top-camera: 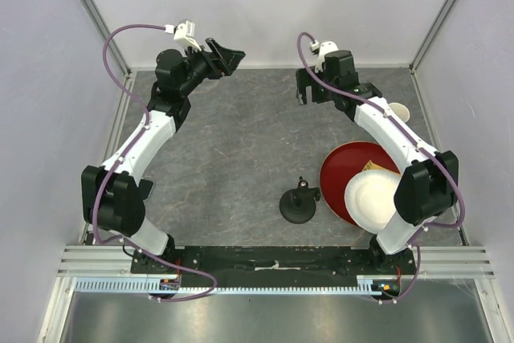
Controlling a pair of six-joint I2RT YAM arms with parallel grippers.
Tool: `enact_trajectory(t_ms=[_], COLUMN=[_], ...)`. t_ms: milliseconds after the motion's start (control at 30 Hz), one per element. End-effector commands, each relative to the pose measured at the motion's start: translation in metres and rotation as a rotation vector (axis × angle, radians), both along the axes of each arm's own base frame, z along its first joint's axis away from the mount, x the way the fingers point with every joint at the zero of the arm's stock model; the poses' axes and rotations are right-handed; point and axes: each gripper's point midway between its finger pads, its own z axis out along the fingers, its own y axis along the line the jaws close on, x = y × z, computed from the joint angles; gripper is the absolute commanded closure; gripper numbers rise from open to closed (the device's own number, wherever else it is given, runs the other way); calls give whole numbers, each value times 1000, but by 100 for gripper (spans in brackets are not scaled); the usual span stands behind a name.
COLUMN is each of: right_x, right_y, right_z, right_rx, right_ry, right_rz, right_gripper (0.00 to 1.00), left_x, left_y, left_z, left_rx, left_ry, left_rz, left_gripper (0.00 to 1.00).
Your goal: Place the phone on the phone stand
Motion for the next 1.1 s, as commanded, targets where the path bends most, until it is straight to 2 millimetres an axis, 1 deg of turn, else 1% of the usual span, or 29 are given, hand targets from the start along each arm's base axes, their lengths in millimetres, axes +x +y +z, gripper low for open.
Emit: enact_trajectory(t_ms=[0, 33, 100, 167, 200, 233, 300, 333, 400, 433, 467, 500, 533, 600, 667, 700, 733, 767, 800, 833, 867, 900, 967, 1000, 1033, 1067], right_x=[-54, -65, -82, -97, -104, -114, -130, -148, -168, -178, -190, -193, -195, -195, -202, -207, -216, -232, -240, -250, -263, -270, -279, -287, -284, -288], right_y=[33, 35, 36, 30, 27, 28, 33, 43, 53, 57, 68, 73, 77, 84, 88, 87, 85, 89, 80, 76, 77, 66, 59, 51, 43, 40], right_z=[-2, 0, -5, -1, -4, 12, 22, 41, 53, 65, 71, 79, 82, 84, 80, 66, 65, 60, 48, 50, 47, 41, 34, 26, 20, 15], right_rx=[-157, -161, -195, -212, -219, -206, -172, -117, -84, -70, -51, -45, -43, -5, 53, 51, 53, 42, -6, -19, -39, -80, -119, -155, -207, -242], right_ry=[51, 54, 76, 57, 59, 10, -20, -74, -117, -156, -173, -191, -192, -157, -95, -49, -46, -23, 23, 28, 49, 100, 146, 197, 209, 222], right_rz=[365, 405, 487, 513, 527, 563, 625, 716, 798, 829, 869, 877, 874, 803, 742, 717, 709, 738, 705, 704, 725, 698, 682, 677, 630, 630], right_gripper=[2, 2, 2, 2, 2, 2, 2, 2, 2, 2, 2, 2, 2, 2, 6, 8, 8, 8, 8, 8, 7, 7, 9, 9, 10, 12], left_x=[-5, -7, -10, -12, -12, -11, -12, -12, -14, -15, -13, -12, -13, -13, -18, -21, -25, -28, -36, -41, -47, -56, -66, -70, -79, -82], left_y=[3, 1, -1, -6, -7, -8, -11, -13, -18, -22, -24, -27, -30, -38, -45, -46, -46, -46, -44, -43, -41, -38, -33, -30, -23, -20], left_z=[24, 26, 26, 28, 27, 26, 26, 25, 24, 25, 22, 23, 23, 23, 28, 30, 32, 34, 46, 46, 51, 62, 67, 69, 77, 79], left_rx=[29, 27, 28, 34, 38, 41, 37, 32, 29, 26, 26, 20, 14, 1, -4, -8, -6, -8, -6, 0, 4, 17, 38, 62, 70, 84], left_ry=[-96, -105, -113, -122, -126, -127, -129, -130, -134, -145, -141, -142, -145, -138, -146, -149, -153, -156, -188, -194, -208, -245, -269, -287, -310, -322], left_rz=[-3, -7, -13, -29, -34, -37, -48, -54, -81, -89, -96, -103, -112, -153, -202, -215, -229, -232, -233, -240, -242, -239, -228, -217, -195, -181], left_gripper=[19, 19, 19, 19, 19, 19, 19, 19, 19, 19, 19, 19, 19, 19, 20, 21, 21, 21, 21, 21, 21, 21, 21, 21, 21, 21])
